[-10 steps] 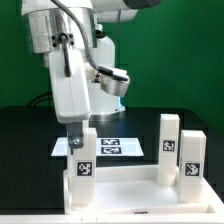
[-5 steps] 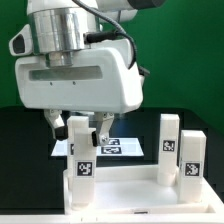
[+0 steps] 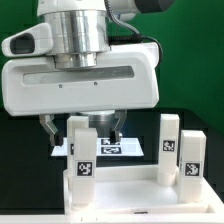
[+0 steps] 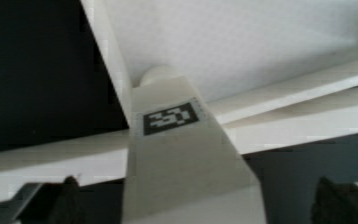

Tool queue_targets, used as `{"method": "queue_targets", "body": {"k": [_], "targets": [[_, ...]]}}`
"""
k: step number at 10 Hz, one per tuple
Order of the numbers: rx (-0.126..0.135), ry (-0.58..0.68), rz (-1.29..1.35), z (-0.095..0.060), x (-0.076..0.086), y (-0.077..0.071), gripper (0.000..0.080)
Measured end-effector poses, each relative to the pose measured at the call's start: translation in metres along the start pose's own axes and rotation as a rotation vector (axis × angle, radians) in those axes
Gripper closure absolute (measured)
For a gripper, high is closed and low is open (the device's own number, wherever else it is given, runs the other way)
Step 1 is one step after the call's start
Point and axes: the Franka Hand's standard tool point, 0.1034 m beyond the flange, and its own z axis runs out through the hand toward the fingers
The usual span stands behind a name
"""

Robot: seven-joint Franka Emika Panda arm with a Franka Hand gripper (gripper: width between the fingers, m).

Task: Assemble desk

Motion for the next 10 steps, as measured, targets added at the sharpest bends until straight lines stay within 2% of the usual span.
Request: {"method": "queue_targets", "body": {"k": [1,2,3,5,6,7,8,10], "targets": [[0.000,0.000,0.021,0.000,0.000,0.000,0.0274],[-0.001,0.000,0.065,0.000,0.000,0.001,0.0474],[-0.006,0.003,0.226,-0.001,0.002,0.008,0.0508],[-0.004,0.005,0.573,0.000,0.005,0.014,0.0510],[0.001,0.007,0.775,0.000,0.008,0.018,0.0510],[0.018,0.016,0.980,0.002,0.008,0.018,0.0510],[0.025,0.014,1.069,0.001,0.008,0.019,0.0510],[0.022,0.014,1.037,0.001,0.008,0.019,0.0509]]}}
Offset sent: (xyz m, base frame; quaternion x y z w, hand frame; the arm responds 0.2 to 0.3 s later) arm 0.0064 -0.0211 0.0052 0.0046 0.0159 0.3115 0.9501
